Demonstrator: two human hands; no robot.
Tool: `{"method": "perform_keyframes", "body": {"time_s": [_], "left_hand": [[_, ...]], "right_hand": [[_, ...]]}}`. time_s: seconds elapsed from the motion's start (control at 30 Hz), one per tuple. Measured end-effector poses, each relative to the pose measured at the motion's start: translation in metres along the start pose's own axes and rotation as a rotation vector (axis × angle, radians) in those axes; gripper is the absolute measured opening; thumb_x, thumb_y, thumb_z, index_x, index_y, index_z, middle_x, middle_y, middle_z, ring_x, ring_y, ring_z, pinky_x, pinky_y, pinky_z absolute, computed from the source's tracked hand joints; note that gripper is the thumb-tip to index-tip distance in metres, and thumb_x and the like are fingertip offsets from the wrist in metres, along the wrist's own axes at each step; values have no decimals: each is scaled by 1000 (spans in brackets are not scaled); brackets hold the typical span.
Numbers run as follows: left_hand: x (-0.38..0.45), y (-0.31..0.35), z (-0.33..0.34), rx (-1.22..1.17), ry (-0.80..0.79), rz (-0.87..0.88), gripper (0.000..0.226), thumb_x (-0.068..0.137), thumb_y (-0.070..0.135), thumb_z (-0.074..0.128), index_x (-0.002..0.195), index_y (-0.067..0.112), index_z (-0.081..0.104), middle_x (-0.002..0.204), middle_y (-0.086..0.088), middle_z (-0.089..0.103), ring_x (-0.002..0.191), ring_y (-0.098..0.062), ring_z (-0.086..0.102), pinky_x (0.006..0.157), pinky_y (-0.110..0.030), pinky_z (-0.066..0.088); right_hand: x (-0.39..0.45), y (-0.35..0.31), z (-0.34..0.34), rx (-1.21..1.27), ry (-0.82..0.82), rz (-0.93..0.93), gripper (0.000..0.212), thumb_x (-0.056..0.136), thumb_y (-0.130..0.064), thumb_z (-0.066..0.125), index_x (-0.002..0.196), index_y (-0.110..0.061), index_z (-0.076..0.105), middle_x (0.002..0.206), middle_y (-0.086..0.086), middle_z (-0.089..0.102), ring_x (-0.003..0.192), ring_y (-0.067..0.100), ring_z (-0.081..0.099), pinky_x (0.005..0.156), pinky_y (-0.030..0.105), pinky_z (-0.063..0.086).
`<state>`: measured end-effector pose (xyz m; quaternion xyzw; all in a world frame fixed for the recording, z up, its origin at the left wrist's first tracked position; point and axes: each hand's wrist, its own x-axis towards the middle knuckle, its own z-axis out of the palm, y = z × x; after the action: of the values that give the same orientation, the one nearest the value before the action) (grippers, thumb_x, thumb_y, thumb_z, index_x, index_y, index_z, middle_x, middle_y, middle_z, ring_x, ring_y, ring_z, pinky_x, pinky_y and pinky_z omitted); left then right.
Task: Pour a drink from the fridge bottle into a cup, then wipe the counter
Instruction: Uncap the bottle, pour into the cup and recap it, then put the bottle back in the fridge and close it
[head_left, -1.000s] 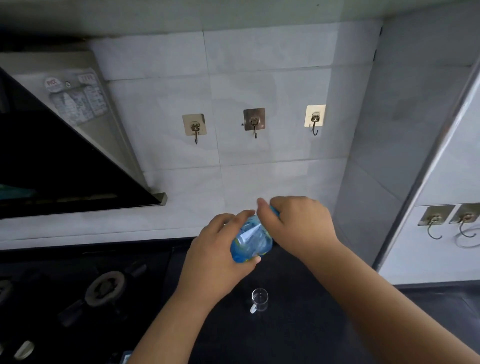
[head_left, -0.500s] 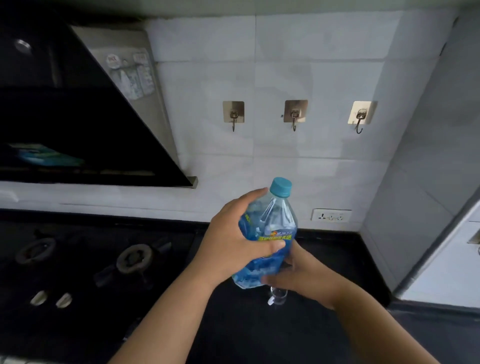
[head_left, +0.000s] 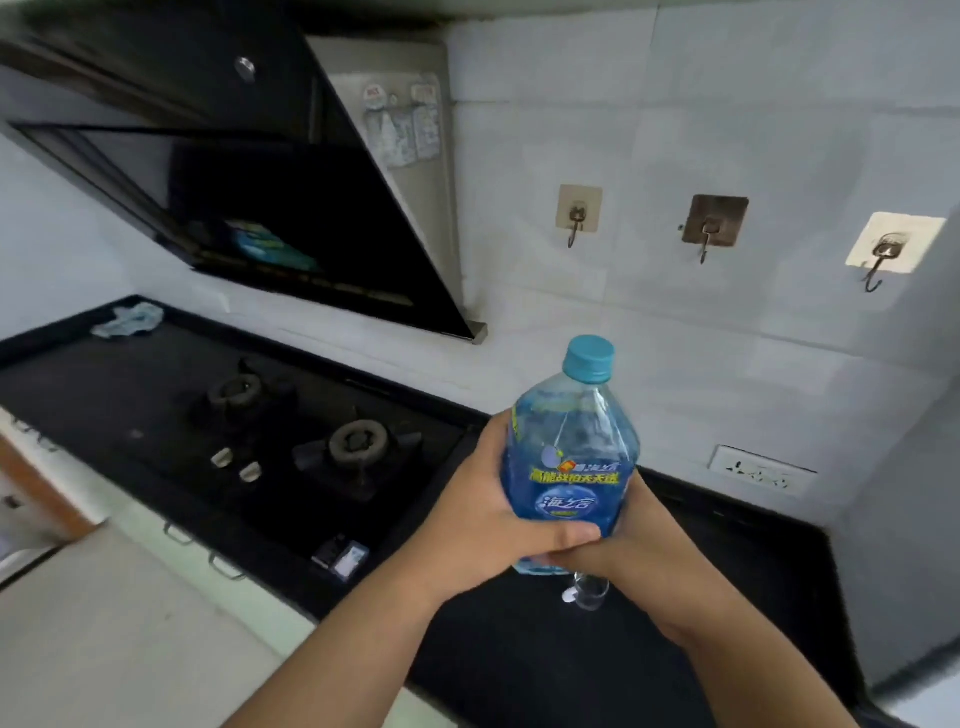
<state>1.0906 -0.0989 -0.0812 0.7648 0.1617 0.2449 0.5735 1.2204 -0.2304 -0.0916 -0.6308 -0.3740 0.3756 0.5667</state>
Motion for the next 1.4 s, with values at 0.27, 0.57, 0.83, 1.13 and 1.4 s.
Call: {"method": "perform_keyframes", "body": {"time_s": [0.27, 0.57, 0.83, 1.13, 1.4], "left_hand": [[-77, -8, 14, 47, 417, -117, 103, 63, 15, 101, 145, 34, 43, 132, 11, 69, 121, -10, 69, 103, -41, 58], [-204, 2, -58, 109, 785, -272, 98, 66, 18, 100, 142, 37, 41, 128, 15, 69, 117, -5, 69, 100, -40, 60], [-367, 11, -164, 228, 1138, -341, 101, 63, 24, 102, 142, 37, 41, 128, 19, 67, 115, 3, 66, 98, -26, 58], [-552, 8, -289, 207, 1343, -454, 95, 65, 21, 101, 140, 35, 43, 124, 17, 70, 114, -1, 70, 99, -37, 60], [-621, -1, -406, 259, 1425, -493, 100, 65, 23, 100, 145, 34, 41, 127, 17, 70, 115, -6, 71, 97, -40, 61]], "right_hand": [[-1, 11, 23, -40, -394, 56, 89, 65, 13, 90, 139, -20, 52, 117, 0, 78, 102, 13, 77, 75, 26, 62], [-4, 7, 167, -114, -794, 17, 86, 66, 19, 86, 138, -17, 57, 119, 5, 77, 109, 23, 76, 80, 35, 64], [-38, -2, 377, -135, -1105, -61, 82, 65, 24, 83, 135, -10, 58, 116, 9, 78, 107, 28, 76, 78, 37, 64], [-102, -1, 617, -140, -1361, 2, 101, 61, 15, 92, 147, -15, 47, 126, 11, 73, 112, 32, 74, 82, 54, 64], [-99, -15, 768, -139, -1465, -32, 98, 66, 12, 90, 144, -29, 46, 126, -2, 74, 115, 18, 73, 94, 49, 61]]}}
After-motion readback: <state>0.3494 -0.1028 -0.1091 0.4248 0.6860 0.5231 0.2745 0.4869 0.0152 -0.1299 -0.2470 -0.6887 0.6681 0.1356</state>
